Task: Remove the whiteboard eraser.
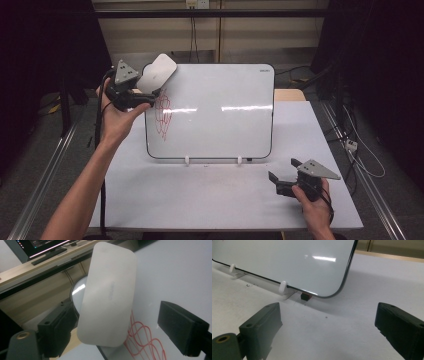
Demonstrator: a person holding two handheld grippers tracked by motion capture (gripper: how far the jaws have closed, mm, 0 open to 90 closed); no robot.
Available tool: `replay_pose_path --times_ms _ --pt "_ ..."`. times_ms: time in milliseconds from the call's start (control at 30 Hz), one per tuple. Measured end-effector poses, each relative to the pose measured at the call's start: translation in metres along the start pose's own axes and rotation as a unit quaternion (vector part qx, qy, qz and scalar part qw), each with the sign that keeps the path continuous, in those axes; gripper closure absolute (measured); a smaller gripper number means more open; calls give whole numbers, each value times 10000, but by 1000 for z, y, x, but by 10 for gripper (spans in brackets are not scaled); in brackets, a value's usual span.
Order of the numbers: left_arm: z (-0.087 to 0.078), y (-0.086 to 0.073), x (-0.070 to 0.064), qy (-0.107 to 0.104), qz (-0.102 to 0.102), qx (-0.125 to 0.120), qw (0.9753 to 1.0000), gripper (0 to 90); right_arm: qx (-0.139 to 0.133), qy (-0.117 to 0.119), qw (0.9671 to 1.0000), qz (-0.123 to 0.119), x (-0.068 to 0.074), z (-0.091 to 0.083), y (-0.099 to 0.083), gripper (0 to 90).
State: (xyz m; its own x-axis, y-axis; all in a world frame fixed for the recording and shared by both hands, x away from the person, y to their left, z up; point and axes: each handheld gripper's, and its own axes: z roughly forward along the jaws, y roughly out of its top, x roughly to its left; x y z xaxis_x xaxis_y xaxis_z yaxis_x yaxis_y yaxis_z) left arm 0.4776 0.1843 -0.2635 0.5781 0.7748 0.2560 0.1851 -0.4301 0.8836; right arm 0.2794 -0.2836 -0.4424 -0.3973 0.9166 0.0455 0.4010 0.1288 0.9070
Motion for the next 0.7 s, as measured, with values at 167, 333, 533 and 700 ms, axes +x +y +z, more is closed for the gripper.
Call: replay_pose_path --times_ms 167,333,533,700 --pt "10 7 5 55 24 -38 10000 180 10 1 10000 21 0 0 0 67" --pt "20 14 4 79 124 42 9999 205 6 3 10000 -2 0 0 0 67" --pt "31 21 2 4 170 76 9998 243 7 5 10000 12 -1 -1 0 67" --pt "39 21 -2 127 347 261 9990 242 4 11 10000 10 -1 -1 0 67"
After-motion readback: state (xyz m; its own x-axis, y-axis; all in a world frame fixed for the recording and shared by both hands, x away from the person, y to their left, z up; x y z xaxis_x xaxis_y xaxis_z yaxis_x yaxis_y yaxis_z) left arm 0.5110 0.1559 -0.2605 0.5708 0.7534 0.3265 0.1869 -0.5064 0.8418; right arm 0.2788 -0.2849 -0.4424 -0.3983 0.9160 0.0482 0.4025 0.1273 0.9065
